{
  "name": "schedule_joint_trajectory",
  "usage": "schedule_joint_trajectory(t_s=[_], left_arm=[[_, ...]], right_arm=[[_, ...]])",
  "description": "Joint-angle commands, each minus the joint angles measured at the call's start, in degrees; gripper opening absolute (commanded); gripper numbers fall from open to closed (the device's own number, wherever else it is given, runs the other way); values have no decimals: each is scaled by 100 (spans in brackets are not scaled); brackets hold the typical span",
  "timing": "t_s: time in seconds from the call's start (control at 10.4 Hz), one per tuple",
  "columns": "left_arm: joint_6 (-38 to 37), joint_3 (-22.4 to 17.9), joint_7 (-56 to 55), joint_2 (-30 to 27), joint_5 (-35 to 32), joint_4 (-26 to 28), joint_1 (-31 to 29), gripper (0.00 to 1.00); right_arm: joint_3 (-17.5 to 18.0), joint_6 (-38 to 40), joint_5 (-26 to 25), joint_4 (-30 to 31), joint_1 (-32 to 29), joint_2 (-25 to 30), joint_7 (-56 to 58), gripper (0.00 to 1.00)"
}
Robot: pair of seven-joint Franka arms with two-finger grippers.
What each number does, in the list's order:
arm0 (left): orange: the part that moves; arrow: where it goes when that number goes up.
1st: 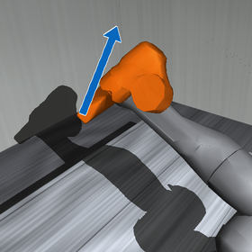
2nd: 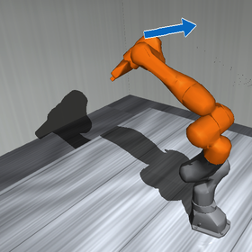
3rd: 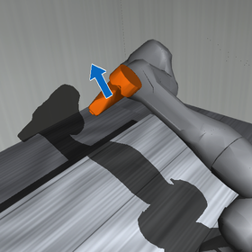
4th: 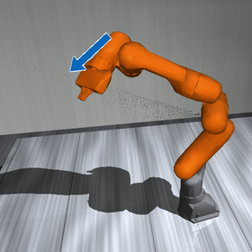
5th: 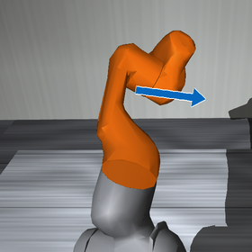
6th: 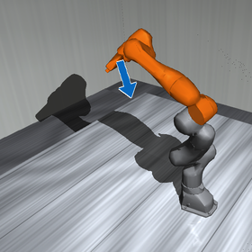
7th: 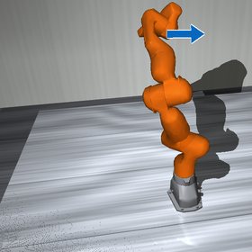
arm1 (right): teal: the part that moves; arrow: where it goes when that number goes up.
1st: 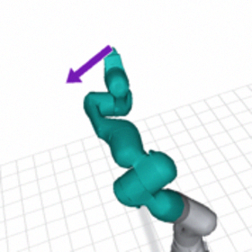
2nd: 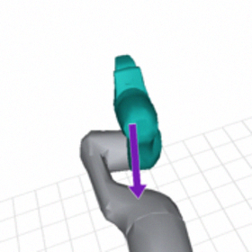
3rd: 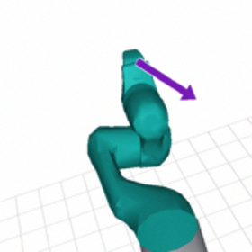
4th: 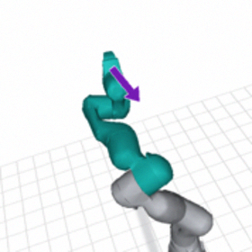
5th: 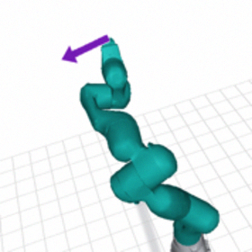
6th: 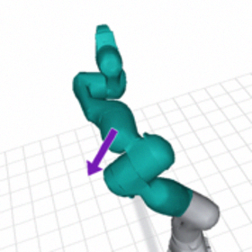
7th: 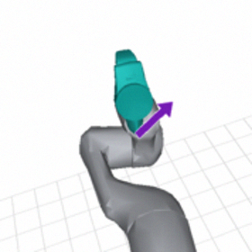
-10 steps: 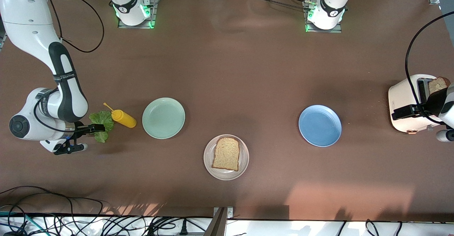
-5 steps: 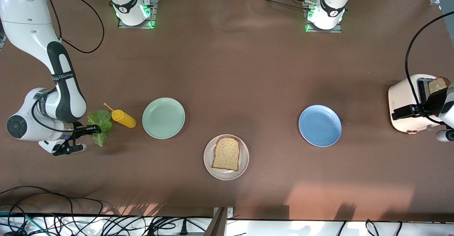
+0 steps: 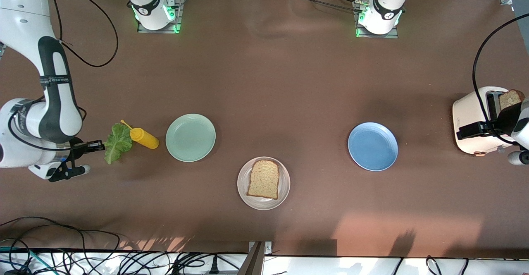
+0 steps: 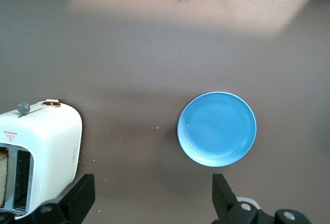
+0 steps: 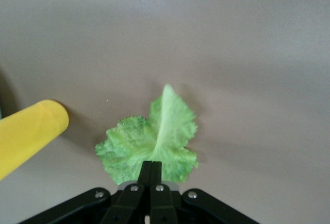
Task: Make sandwich on beige plate with both arms
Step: 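Grasp the lettuce leaf with the right gripper and lift it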
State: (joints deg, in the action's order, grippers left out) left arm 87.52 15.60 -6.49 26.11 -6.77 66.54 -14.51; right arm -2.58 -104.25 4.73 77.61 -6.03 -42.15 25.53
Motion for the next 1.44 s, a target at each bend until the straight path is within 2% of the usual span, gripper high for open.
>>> schedule_joint_trajectory(t_s=[0.0, 0.1, 0.19, 0.29, 0.67, 0.96, 1.16, 1.25, 1.35], left_arm=[[-16, 13, 130, -80, -53, 105, -34, 100], [-16, 13, 130, -80, -53, 105, -34, 100], [-16, 13, 130, -80, -53, 105, -34, 100], [-16, 13, 130, -71, -53, 105, -34, 100], [-16, 13, 130, -71, -53, 105, -25, 100], [-16, 13, 122, -80, -53, 105, -34, 100], [-16, 13, 122, -80, -53, 105, -34, 100], [-24, 13, 113, -88, -53, 105, -34, 100], [-24, 13, 113, -88, -53, 105, -25, 100]], right_arm=[[29, 475, 107, -325, -100, 57, 233, 0], [29, 397, 116, -308, -100, 5, 233, 0], [47, 222, 116, -300, -100, -143, 189, 28], [56, -41, 151, -230, -91, -162, 163, 99], [56, -578, 212, 139, -56, -250, 154, 100], [64, -1139, 554, 622, -30, -303, 154, 100], [64, -1344, 573, 825, -56, -320, 233, 100], [64, -1335, 573, 826, -64, -321, 242, 86], [64, -1318, 573, 834, -73, -321, 276, 56]])
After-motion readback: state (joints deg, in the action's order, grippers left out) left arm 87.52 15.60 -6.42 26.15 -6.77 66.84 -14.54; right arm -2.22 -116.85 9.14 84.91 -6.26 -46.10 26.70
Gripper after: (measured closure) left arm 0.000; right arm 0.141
